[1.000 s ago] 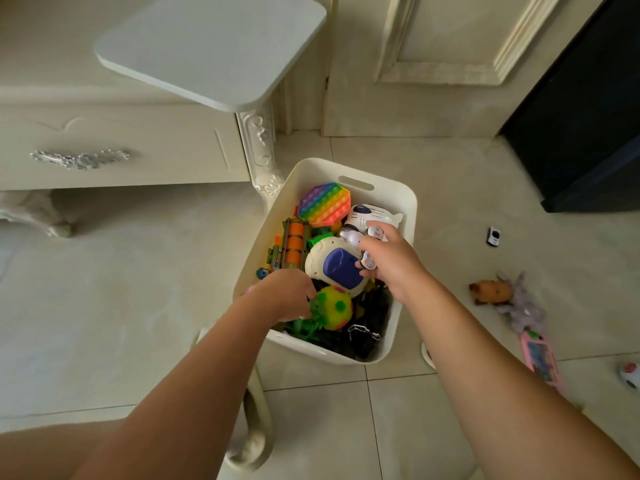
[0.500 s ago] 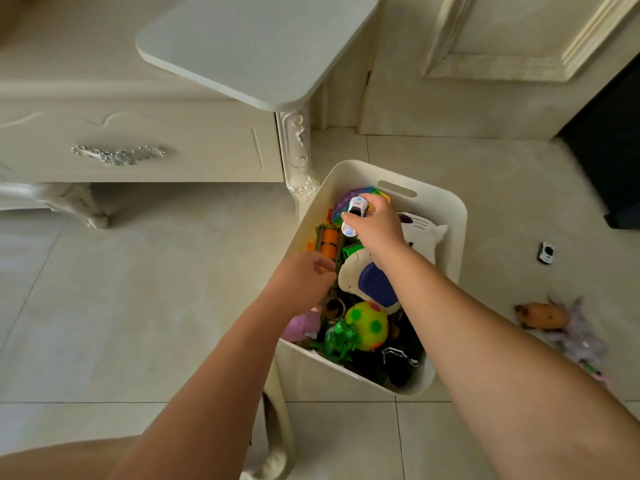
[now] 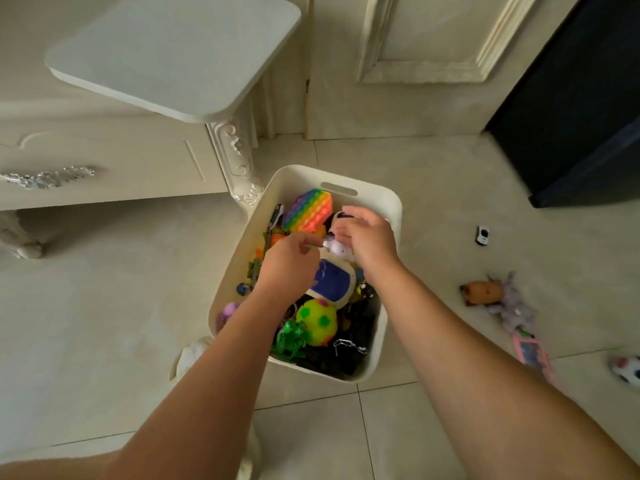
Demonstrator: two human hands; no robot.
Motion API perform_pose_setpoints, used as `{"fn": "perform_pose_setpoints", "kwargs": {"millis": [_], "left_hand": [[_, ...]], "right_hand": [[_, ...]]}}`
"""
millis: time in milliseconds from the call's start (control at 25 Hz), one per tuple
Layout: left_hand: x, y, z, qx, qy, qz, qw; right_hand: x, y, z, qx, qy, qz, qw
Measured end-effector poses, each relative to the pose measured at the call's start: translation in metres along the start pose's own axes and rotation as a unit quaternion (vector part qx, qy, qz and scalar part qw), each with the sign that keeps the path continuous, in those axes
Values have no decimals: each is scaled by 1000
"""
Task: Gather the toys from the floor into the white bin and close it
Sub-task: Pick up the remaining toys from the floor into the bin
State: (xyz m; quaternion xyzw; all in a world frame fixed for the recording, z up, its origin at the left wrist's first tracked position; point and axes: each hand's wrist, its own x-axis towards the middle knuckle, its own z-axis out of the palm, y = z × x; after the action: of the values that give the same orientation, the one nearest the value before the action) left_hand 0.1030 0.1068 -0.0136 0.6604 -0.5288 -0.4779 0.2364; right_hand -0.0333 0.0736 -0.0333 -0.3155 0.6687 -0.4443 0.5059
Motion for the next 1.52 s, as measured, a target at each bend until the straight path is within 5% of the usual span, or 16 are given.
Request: {"fn": "perform_pose_setpoints", "kwargs": {"millis": [200, 480, 680, 800, 920, 1120, 1320, 1440, 1520], "left_hand": [[-24, 45, 75, 33, -25, 87, 995], [-49, 69, 221, 111, -220, 167, 955], [-49, 46, 311, 208, -311, 145, 916], [-53, 25, 348, 202, -338, 118, 912], [-52, 9, 368, 229, -351, 136, 898], [-53, 3, 376, 236, -379, 88, 890], [-50, 6, 376, 90, -376, -67, 920], [-46, 8, 362, -23, -344, -188, 920], [-40, 7, 346, -80, -355, -234, 901]], "right_hand": [[-25, 11, -104, 56, 121, -35, 990], [-56, 84, -251, 115, 270, 54, 954], [-67, 169, -327, -78, 393, 174, 900], [-83, 219, -362, -214, 388, 270, 855], [-83, 253, -375, -236, 331, 366, 837], [-78, 270, -379, -245, 351, 375, 822], [-84, 231, -359, -10, 438, 260, 860], [-79, 195, -316, 95, 290, 196, 932], [-69, 179, -287, 135, 197, 203, 950]]}}
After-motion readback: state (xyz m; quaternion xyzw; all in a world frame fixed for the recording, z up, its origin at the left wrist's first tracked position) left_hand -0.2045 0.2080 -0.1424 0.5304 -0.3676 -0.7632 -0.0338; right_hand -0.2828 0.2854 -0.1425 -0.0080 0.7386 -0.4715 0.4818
